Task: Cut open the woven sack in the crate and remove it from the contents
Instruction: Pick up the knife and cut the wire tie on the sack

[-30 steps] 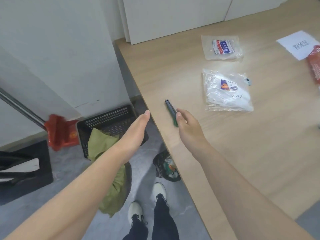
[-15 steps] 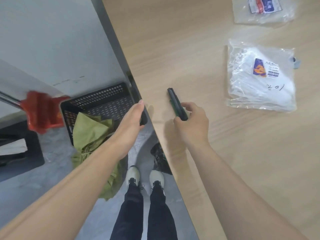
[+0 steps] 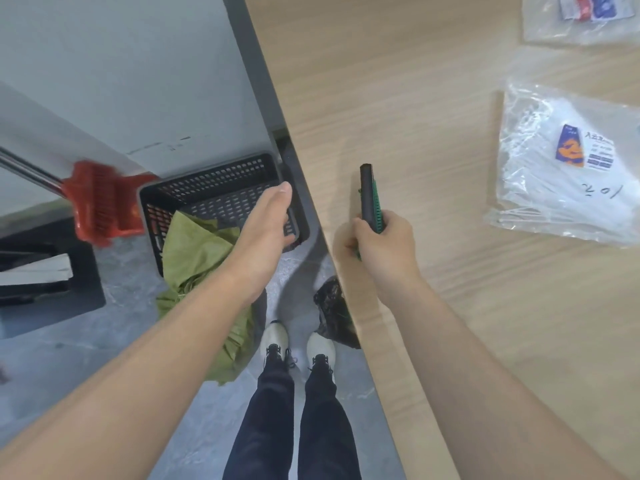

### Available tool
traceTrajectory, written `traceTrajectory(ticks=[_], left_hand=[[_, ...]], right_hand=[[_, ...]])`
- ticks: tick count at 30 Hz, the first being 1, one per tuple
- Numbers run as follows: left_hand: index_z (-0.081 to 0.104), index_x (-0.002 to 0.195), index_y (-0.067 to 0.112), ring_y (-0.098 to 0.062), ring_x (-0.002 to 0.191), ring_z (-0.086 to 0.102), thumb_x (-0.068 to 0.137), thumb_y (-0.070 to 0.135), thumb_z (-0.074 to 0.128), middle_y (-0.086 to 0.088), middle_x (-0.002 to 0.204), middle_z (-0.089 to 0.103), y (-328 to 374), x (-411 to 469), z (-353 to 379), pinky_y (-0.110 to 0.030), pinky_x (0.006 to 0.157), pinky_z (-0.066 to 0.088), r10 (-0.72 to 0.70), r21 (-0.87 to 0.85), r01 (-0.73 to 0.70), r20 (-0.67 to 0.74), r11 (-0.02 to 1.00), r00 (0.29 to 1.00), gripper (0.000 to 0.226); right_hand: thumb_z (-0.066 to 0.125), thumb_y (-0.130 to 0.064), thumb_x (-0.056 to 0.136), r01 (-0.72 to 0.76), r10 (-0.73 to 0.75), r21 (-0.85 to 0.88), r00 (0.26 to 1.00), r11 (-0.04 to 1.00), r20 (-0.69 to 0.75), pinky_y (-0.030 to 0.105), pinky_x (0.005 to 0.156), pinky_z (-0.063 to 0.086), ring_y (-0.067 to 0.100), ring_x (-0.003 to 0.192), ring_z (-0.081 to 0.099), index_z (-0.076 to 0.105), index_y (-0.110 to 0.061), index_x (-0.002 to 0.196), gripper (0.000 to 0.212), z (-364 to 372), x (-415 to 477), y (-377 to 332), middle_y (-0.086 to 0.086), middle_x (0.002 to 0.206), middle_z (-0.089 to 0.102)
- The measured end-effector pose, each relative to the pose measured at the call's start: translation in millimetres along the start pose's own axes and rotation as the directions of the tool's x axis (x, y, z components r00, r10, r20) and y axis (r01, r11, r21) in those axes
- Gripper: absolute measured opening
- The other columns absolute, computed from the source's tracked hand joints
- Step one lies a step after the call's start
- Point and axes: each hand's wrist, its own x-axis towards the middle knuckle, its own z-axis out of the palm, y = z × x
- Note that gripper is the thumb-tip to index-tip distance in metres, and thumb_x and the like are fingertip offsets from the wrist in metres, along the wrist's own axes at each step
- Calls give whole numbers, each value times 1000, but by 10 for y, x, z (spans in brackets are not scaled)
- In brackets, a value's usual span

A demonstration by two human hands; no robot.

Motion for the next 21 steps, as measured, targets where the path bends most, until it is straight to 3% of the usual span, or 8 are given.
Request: traceTrajectory(ticks=[2,5,7,11,15,21], left_hand=[[48,138,38,-16,139,45,109,46,36,7,148,47,42,-41,-78,-42,112,46,7,-16,-8,-49,1000,999,32],[49,132,36,-20,137,49,110,41,38,2,149,48,92,-150,-203,-45,111,47,17,-74,-27,-136,997,991,25],[48,140,31,-21,138,49,110,40,38,0,151,48,95,-267,-295,-45,111,47,26,-98,-43,-166,994,986,34],[47,143,26,-21,137,50,110,41,39,0,149,49,77,-563,-522,-46,111,48,40,-125,-70,-232,990,972,37],[49,131,32,-21,135,52,110,41,38,1,143,51,90,-825,-809,-47,110,48,67,-138,-113,-301,984,951,25],[47,134,28,-22,137,49,111,40,34,-1,146,49,-140,-1215,-1411,-40,104,51,116,-118,-167,-350,979,930,28]], right_hand=[[57,-17,102,-75,46,262,992,962,114,33,62,57,16,65,64,60,-5,98,13,81,-71,-101,8,82,64],[53,-9,104,-120,12,415,967,902,255,27,59,50,15,63,57,56,-5,102,5,169,-187,-245,13,88,59],[55,-1,99,-122,-20,422,948,898,316,28,61,48,15,64,56,56,-4,100,3,201,-286,-302,13,87,58],[53,-6,101,40,-120,228,930,973,348,27,61,49,12,62,53,55,-4,109,9,368,-556,-306,5,75,56],[45,-21,109,68,-200,316,892,946,405,32,56,39,13,58,43,50,5,119,28,590,-860,-343,1,72,49],[47,-27,108,61,-214,321,859,945,466,29,51,39,13,56,44,50,7,122,36,1039,-1385,-233,6,76,48]])
